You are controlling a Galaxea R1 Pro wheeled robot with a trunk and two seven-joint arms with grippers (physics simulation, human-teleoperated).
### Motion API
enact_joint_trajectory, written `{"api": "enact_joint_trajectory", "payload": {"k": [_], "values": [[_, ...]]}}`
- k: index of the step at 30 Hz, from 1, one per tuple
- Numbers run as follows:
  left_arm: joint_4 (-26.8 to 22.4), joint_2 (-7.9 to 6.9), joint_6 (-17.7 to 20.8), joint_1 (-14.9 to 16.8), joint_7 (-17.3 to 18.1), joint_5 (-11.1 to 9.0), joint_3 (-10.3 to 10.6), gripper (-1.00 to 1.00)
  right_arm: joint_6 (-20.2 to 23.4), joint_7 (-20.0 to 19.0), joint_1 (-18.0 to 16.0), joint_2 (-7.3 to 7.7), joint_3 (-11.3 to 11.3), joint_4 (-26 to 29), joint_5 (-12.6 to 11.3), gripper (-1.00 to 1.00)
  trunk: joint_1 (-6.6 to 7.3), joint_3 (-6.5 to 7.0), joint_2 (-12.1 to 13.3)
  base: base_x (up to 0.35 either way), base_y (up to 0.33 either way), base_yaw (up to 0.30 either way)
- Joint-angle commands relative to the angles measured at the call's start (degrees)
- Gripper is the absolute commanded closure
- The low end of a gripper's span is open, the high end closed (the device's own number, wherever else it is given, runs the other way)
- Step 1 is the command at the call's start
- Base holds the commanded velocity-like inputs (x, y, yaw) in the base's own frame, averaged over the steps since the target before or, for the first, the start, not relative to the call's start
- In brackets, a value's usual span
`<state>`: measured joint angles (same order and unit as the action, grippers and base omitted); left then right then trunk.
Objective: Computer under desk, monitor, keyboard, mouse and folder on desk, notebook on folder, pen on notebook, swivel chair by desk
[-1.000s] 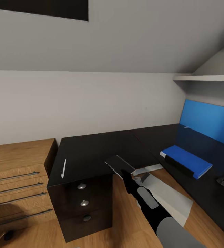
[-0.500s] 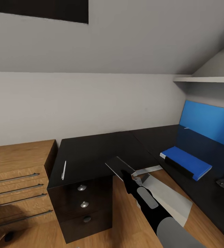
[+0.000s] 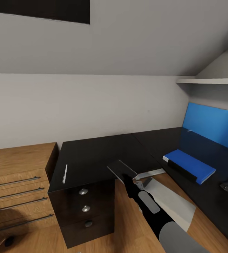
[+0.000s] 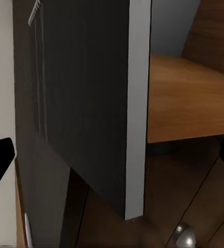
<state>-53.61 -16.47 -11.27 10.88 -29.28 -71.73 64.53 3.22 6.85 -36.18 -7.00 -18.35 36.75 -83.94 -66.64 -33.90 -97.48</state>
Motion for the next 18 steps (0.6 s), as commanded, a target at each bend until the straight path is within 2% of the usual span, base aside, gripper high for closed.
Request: {"api": "enact_joint_trajectory", "payload": {"k": [1,18], "values": [[-0.09,-0.06,-0.44,0.11,-0.25,-0.51,0.33,-1.0,0.04,0.35,-0.03,0.01,-0.25,0.09,-0.26,-1.0,0.0,-0.06,-0.03,0.0,0.0,0.0],[-0.09,0.03,-0.42,0.1,-0.16,-0.52,0.42,-1.0,-0.12,0.4,-0.03,0.03,-1.11,0.18,-0.19,-1.0,0.0,-0.06,-0.03,0.0,0.0,0.0]]}}
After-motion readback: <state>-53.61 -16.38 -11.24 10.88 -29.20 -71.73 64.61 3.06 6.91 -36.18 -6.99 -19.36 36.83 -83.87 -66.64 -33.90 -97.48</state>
